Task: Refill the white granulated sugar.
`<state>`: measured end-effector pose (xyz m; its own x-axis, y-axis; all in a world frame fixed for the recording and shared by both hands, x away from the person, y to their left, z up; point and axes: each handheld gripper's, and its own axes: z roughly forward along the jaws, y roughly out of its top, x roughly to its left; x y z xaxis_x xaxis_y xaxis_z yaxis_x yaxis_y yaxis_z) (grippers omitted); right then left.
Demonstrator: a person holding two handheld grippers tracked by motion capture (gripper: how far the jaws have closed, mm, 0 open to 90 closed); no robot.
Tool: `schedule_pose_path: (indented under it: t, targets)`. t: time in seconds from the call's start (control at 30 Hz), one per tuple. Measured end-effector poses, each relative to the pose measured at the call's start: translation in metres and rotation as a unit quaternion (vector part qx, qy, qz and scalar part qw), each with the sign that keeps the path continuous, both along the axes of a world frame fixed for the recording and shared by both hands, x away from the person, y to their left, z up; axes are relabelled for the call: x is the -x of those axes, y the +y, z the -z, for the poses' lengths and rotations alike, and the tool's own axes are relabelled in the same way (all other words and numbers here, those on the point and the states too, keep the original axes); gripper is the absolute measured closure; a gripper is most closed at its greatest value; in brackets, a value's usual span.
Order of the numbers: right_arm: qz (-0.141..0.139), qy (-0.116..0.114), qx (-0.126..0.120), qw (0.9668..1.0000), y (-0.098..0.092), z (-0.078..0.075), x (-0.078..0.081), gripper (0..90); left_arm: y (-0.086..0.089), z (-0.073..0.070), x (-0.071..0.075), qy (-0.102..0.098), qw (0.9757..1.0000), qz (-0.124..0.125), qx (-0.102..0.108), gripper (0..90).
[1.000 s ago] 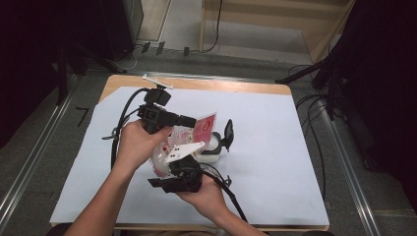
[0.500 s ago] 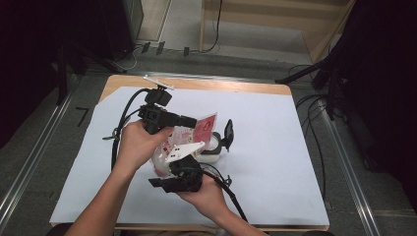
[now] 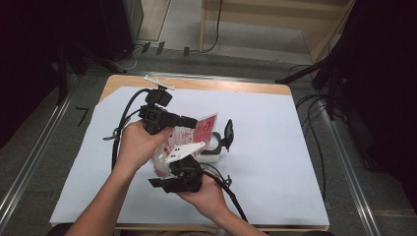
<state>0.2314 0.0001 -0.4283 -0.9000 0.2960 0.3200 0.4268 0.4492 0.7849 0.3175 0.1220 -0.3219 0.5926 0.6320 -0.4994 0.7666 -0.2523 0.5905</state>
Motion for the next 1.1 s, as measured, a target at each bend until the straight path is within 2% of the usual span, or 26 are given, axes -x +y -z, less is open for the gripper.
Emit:
schedule_pose_path:
  t: [0.27,0.73,1.0,1.1]
  targets:
    - [0.001,0.001,0.001,1.0000,0.0003,0.0002,0.0004,64.3,-0.0002,0.0001,0.0003,-0.002,1.0000,0.001,-0.002,84.3]
    - [0.000,-0.003,0.003,1.0000,0.0004,0.0008,0.0006,64.4,-0.0014,0.0001,0.0017,-0.015,0.9997,0.007,-0.018,87.0]
    - [-0.001,-0.003,0.001,1.0000,0.0005,0.0007,0.0003,64.3,-0.0018,0.0000,0.0009,-0.015,0.9996,0.006,-0.022,87.7]
    - [0.001,0.002,0.003,1.0000,0.0011,-0.0004,-0.0004,64.3,-0.0016,0.0001,-0.0013,-0.008,0.9998,0.006,-0.019,86.9]
